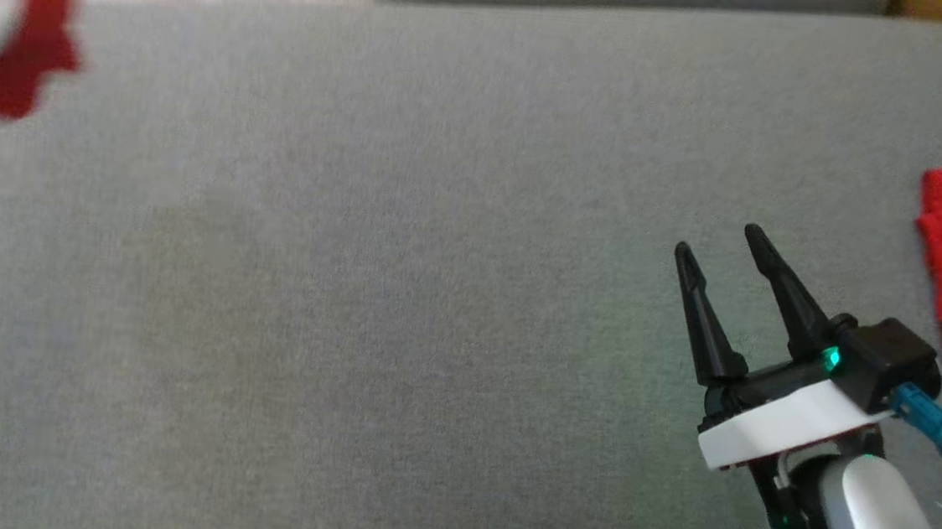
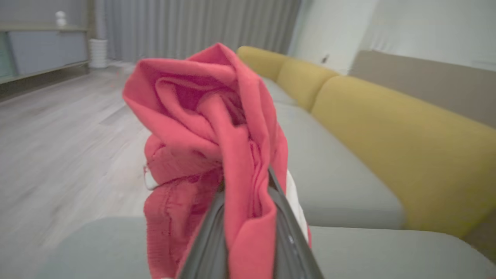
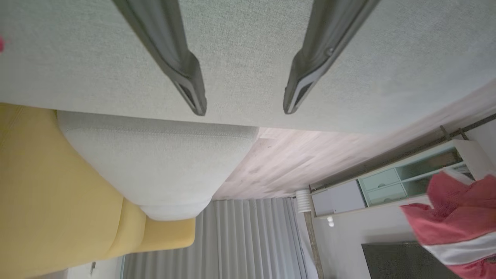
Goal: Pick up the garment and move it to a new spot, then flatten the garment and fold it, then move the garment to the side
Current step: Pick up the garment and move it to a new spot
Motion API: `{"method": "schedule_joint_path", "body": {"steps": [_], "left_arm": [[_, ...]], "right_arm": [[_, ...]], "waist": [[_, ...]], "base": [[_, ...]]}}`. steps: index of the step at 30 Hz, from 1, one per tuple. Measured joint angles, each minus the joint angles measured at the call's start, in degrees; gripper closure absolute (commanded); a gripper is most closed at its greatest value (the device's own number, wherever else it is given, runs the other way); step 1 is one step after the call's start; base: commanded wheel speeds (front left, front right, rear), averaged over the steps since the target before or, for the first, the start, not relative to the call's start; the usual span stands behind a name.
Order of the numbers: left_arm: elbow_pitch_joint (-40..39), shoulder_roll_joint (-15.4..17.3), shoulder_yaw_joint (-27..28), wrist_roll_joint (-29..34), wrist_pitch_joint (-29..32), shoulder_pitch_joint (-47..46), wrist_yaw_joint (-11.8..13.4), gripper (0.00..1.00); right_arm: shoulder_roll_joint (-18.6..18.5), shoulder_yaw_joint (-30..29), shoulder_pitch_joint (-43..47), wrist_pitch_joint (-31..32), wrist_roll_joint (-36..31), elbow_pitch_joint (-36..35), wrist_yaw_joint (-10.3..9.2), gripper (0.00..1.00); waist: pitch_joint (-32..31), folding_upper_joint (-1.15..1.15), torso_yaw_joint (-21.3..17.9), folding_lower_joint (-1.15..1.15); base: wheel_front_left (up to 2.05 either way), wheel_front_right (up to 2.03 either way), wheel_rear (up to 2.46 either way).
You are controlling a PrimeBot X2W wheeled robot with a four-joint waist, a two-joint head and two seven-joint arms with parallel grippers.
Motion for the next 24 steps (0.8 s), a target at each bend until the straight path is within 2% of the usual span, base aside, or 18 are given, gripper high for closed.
{"method": "schedule_joint_path", "body": {"steps": [5, 10, 12, 15, 20, 21, 22, 23, 24], "left_arm": [[-8.0, -8.5, -7.7, 0.3, 1.7, 0.1, 1.4, 1.00], [-8.8, -17.6, -15.7, 0.3, 0.4, 3.1, 1.4, 1.00], [-6.3, -21.1, -18.3, 0.2, -1.5, 5.3, 0.9, 1.00], [0.5, -24.1, -22.2, 1.8, -4.7, 8.1, 0.4, 1.00], [12.8, -26.3, -26.9, 6.6, -10.3, 9.9, -0.1, 1.00], [14.8, -26.6, -27.5, 7.1, -11.1, 9.9, -0.3, 0.79], [16.7, -26.7, -28.4, 8.0, -11.9, 9.9, -0.8, 0.11], [18.4, -26.9, -29.1, 9.0, -12.9, 9.9, -1.1, 0.00], [19.7, -27.2, -29.0, 9.3, -14.2, 9.9, -1.1, 0.00]], "right_arm": [[0.5, 0.5, 0.9, 0.0, 0.0, 0.1, 0.00, 0.00], [0.6, 0.4, 1.0, 0.3, 0.3, -0.1, 0.00, 0.00], [0.6, 0.5, 1.0, 0.6, 0.5, -0.2, 0.00, 0.00], [0.6, 0.8, 1.0, 0.6, 0.6, -0.3, 0.00, 0.00], [0.6, 1.0, 0.9, 0.6, 0.6, -0.3, 0.00, 0.00], [0.6, 1.0, 0.9, 0.6, 0.6, -0.3, 0.00, 0.00], [0.6, 1.0, 0.9, 0.6, 0.8, -0.2, 0.00, 0.00], [0.7, 1.1, 0.8, 0.6, 0.9, -0.2, 0.00, 0.00], [0.7, 1.0, 0.8, 0.6, 0.9, -0.1, 0.00, 0.00]], "waist": [[-4.3, 0.00, -1.7, 0.00], [-5.8, 0.00, -4.6, 0.01], [-5.9, 0.00, -5.7, 0.01], [-5.7, 0.00, -7.3, 0.02], [-4.8, 0.00, -9.6, 0.02], [-4.5, 0.00, -9.9, 0.02], [-4.3, 0.00, -10.2, 0.02], [-4.1, 0.00, -10.3, 0.03], [-4.0, 0.00, -10.4, 0.03]], "base": [[0.00, 0.00, 0.00], [0.00, 0.00, 0.00], [0.00, 0.00, 0.00], [0.00, 0.00, 0.00], [0.00, 0.00, 0.00], [0.00, 0.00, 0.00], [0.00, 0.00, 0.00], [0.00, 0.00, 0.00], [0.00, 0.00, 0.00]]}}
